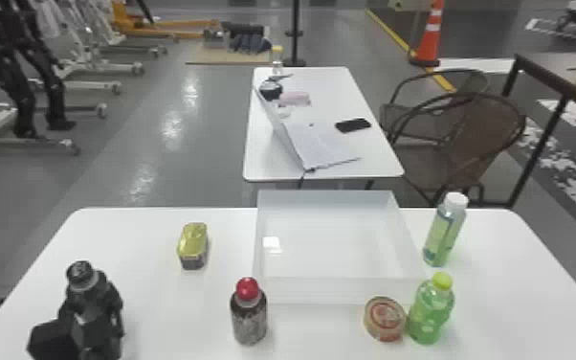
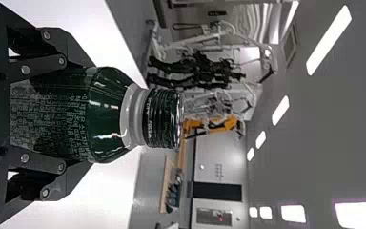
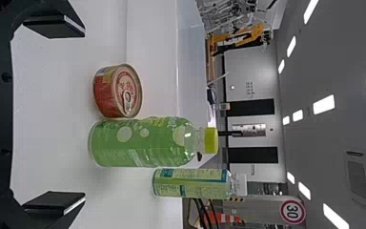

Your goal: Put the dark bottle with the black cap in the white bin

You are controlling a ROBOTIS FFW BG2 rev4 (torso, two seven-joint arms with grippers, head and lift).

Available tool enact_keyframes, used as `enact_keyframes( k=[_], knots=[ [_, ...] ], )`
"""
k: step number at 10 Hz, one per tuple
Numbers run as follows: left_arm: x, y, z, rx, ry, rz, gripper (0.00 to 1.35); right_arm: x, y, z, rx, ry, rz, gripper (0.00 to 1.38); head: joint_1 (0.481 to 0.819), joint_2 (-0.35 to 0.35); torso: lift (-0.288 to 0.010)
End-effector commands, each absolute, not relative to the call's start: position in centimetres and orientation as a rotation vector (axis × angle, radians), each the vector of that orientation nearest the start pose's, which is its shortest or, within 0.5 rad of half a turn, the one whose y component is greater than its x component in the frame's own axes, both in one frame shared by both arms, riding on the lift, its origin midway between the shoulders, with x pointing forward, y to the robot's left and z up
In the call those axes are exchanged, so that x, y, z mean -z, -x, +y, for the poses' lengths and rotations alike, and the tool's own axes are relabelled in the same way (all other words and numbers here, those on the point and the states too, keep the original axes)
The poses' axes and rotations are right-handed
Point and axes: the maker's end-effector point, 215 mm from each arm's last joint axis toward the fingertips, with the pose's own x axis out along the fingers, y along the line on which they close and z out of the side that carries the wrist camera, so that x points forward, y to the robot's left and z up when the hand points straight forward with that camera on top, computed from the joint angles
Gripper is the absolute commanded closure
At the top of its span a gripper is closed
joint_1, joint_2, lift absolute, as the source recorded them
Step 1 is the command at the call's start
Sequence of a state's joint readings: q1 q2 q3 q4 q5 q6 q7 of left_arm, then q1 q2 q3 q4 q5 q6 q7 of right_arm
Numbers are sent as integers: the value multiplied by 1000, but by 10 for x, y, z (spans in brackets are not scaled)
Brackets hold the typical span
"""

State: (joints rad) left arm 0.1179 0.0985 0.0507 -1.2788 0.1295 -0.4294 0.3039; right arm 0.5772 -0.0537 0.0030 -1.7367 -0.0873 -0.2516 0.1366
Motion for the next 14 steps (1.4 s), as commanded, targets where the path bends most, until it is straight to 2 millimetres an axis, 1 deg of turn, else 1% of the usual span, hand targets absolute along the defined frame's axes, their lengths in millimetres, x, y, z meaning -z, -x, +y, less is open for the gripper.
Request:
enact_keyframes(
  k=[1,2,3,4,5,6,7,8,10,11,12,13,14],
  knots=[
    [366,-523,323,-223,30,-136,983,461,-383,-213,-135,-49,160,93,549,0,-100],
    [326,-534,279,-104,50,-191,983,461,-383,-213,-135,-49,160,94,549,0,-100],
    [308,-547,235,9,162,-208,981,461,-383,-213,-136,-50,160,94,549,0,-100],
    [293,-561,190,147,256,-203,981,460,-383,-213,-135,-51,160,94,549,0,-100],
    [284,-573,144,294,304,-173,981,461,-384,-214,-136,-51,160,96,549,0,-100],
    [277,-583,111,399,329,-149,981,461,-384,-215,-137,-50,162,96,549,0,-100],
    [276,-587,84,461,347,-132,981,462,-385,-215,-137,-52,162,96,549,0,-100],
    [284,-591,62,516,355,-87,981,462,-385,-215,-137,-52,162,96,549,0,-100],
    [308,-596,22,601,364,-4,981,463,-386,-215,-136,-55,163,96,549,0,-100],
    [323,-598,9,626,369,47,981,464,-386,-215,-135,-61,165,96,549,0,-100],
    [335,-598,3,644,368,100,886,465,-386,-214,-134,-63,166,96,549,0,-100],
    [335,-599,9,635,345,93,529,465,-386,-215,-133,-66,166,96,549,0,-100],
    [332,-603,17,621,339,80,119,465,-386,-215,-132,-66,166,98,549,0,-100]
  ],
)
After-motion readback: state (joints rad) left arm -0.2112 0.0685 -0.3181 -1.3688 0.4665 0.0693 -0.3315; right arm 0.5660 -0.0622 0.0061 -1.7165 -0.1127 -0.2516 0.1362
